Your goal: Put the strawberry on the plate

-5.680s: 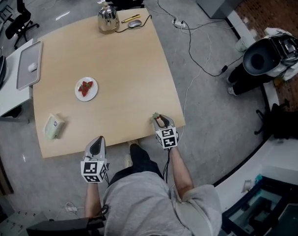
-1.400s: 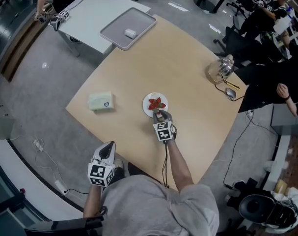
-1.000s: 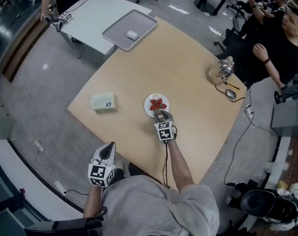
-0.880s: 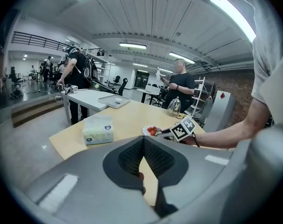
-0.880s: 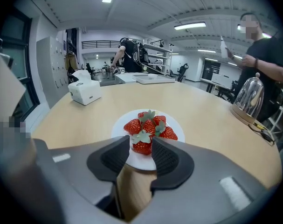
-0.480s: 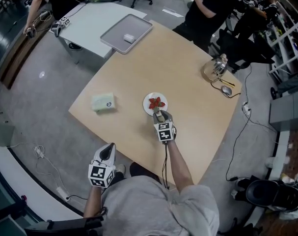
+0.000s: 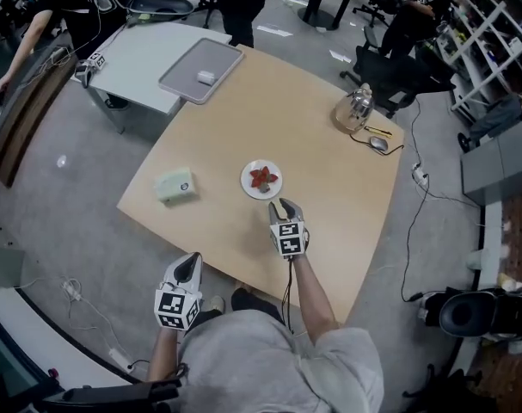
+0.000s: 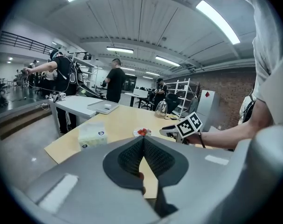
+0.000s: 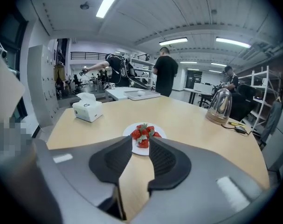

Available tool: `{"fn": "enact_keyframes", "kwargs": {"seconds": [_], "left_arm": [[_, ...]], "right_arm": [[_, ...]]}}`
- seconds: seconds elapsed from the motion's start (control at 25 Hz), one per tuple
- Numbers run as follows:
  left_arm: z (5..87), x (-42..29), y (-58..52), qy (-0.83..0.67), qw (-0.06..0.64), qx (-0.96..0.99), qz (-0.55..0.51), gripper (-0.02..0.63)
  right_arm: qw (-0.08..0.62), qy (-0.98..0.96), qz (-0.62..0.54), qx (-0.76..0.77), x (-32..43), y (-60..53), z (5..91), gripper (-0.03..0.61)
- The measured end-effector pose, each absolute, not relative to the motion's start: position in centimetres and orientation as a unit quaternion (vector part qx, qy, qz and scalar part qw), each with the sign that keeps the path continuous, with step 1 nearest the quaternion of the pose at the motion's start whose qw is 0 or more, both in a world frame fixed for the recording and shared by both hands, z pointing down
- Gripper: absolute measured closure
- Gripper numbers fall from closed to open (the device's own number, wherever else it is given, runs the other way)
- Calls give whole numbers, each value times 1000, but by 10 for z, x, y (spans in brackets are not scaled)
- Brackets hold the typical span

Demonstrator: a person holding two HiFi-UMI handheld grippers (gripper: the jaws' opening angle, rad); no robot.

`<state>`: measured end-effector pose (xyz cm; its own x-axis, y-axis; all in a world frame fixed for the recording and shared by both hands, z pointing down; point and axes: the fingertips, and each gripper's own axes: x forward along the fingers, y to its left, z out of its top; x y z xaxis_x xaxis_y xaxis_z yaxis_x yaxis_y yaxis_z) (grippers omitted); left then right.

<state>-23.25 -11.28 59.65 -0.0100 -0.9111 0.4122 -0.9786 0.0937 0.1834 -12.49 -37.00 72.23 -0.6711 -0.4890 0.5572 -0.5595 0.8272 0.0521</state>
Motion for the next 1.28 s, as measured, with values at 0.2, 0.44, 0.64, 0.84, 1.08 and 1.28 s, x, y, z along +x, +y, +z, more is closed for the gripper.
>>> {"fn": "enact_keyframes", "kwargs": {"seconds": [0.2, 0.44, 0.64, 0.84, 1.08, 1.28], "left_arm": [[594, -226, -107, -691, 211, 687, 78, 594], [588, -209, -103, -664, 198, 717, 80, 594], [582, -193, -98, -641, 189, 740, 82, 594], [578, -174, -98, -619, 182, 760, 79, 594], [574, -156, -98, -592, 172, 784, 77, 594], [575, -144, -96, -571, 165, 801, 75, 594]], "right_arm": [[252, -909, 55, 329, -100, -358, 700, 512], [212, -900, 50, 378, -63, -342, 668, 555], [185, -892, 48, 410, -31, -320, 646, 572], [173, -882, 50, 435, 1, -298, 634, 572], [159, -870, 66, 462, 28, -269, 627, 572], [154, -858, 54, 487, 50, -245, 618, 572]]}}
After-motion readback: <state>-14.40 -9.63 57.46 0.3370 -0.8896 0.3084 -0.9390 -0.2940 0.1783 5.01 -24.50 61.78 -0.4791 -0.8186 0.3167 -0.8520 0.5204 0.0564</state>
